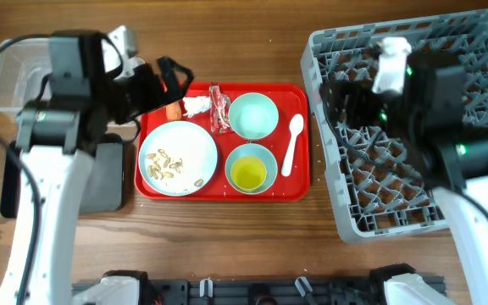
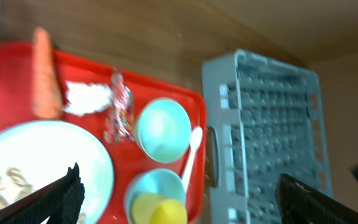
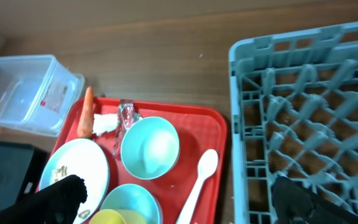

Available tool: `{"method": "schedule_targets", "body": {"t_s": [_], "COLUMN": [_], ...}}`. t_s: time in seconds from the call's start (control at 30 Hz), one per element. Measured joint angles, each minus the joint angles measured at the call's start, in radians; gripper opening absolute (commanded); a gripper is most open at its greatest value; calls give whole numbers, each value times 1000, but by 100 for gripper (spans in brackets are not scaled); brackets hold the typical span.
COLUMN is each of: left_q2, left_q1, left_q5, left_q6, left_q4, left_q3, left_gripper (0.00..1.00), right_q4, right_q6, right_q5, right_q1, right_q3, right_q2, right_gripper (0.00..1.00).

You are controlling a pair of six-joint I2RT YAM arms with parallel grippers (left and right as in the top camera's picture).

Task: Sort waste into correct bins and load items into the dishwasher rack
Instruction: 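Grasp the yellow cup from the light-blue bowl with the left gripper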

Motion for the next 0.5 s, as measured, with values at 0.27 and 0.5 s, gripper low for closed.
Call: {"method": "schedule_targets", "body": {"t_s": [0.27,0.5], "left_q2": [191,352], "left_q1": [-257,-547], "left_q5": [-89,-346], "left_q6": [9,-10], "left_q4": [-257,-197], "left_q3": [13,-13], "left_gripper": [55,53], "right_q4": [-36,-90], "right_q6": [36,62], "right_q5": [8,21], "right_q1": [-45,-81], "right_q3": [4,5], "right_q2": [64,64], "right_gripper": [100,100]}}
